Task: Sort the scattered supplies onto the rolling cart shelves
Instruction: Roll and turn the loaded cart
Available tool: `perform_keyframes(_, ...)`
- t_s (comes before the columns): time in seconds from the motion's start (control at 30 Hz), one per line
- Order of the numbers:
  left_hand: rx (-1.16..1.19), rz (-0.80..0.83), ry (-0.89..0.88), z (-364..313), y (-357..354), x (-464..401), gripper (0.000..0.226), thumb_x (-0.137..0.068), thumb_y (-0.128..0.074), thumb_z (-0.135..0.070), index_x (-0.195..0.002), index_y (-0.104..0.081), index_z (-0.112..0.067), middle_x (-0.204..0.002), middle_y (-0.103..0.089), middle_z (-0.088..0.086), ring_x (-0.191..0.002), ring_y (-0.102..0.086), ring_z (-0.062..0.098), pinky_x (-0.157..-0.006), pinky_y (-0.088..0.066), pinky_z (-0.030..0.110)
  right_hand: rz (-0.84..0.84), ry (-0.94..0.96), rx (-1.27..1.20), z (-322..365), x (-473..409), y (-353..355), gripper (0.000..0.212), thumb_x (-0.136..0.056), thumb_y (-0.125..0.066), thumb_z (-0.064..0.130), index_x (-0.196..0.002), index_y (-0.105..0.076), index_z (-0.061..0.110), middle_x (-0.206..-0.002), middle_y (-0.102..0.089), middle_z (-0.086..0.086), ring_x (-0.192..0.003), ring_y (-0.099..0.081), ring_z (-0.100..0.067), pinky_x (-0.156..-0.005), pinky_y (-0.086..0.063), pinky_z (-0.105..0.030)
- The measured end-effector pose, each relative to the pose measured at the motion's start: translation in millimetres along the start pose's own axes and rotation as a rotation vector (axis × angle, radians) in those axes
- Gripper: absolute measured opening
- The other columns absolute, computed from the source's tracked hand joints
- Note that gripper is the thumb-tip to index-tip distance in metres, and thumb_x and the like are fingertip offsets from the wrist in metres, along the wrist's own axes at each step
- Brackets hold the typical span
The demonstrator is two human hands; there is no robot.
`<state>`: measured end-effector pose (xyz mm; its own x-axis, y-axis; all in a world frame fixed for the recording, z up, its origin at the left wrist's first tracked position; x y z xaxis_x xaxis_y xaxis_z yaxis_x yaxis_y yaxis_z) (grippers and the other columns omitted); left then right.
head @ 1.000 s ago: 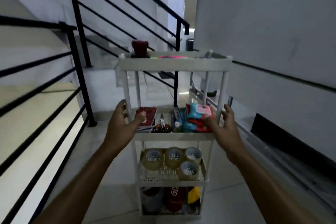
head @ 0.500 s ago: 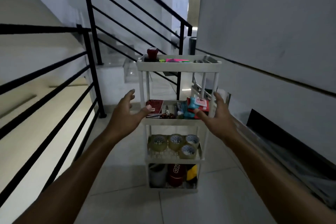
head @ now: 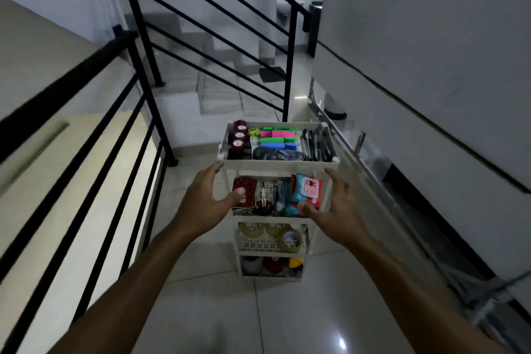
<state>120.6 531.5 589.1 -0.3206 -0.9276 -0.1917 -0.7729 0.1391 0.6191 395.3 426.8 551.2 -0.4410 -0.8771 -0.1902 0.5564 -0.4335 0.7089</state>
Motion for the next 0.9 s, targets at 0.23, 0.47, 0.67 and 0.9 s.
perform_keyframes(0.23,-0.115,0.147,0.135,-40.9,47.8,-10.2,0.082,-0.079,-0.073,-0.045,-0.147,-0.033,-0.021,-0.148,-0.038,0.009,-0.132,-0.041,0.026,-0.106,-0.039,0.044,0.167,-0.092,0.086,49.8,-21.5,55.3,0.100,-0.069,-0.080,0.050,-0.148,-0.021,0.037,-0.151,-0.025,-0.009,-0.136,-0.029,-0.031,-0.107,-0.035,-0.059)
perform_keyframes(0.47,-0.140,0.238,0.182,-30.1,43.5,-52.2,0.091,-0.075,-0.077,-0.044,-0.149,-0.028,-0.022,-0.150,-0.035,0.010,-0.134,-0.039,0.030,-0.107,-0.038,0.047,0.271,-0.165,0.187,46.0,-52.9,39.1,0.109,-0.064,-0.083,0.051,-0.149,-0.015,0.041,-0.157,-0.016,-0.010,-0.142,-0.020,-0.034,-0.111,-0.027,-0.059)
perform_keyframes(0.67,-0.134,0.304,0.224,12.9,13.0,-110.9,0.113,-0.067,-0.083,-0.045,-0.152,-0.013,-0.022,-0.154,-0.024,0.014,-0.138,-0.033,0.030,-0.109,-0.036,0.048,0.338,-0.233,0.307,18.9,-100.8,1.1,0.122,-0.056,-0.089,0.048,-0.147,-0.007,0.049,-0.157,-0.002,-0.015,-0.142,-0.010,-0.043,-0.108,-0.024,-0.064)
perform_keyframes(0.9,-0.039,0.459,0.368,56.2,-28.3,-157.0,0.150,-0.038,-0.084,-0.064,-0.150,0.009,-0.031,-0.156,-0.015,0.018,-0.141,-0.025,0.037,-0.110,-0.031,0.054,0.347,-0.377,0.291,-18.9,-134.1,-16.8,0.135,-0.050,-0.094,0.040,-0.147,-0.001,0.051,-0.156,0.000,-0.020,-0.142,-0.009,-0.047,-0.106,-0.026,-0.066)
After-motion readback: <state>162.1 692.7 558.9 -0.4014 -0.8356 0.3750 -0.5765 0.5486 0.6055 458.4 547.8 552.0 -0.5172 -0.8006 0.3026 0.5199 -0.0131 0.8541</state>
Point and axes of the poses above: each hand's wrist, its own x-axis away from the middle knuckle, its own y-axis out of the back of the hand, z = x × y, the point moved 9 cm from there along -x, towards the middle knuckle
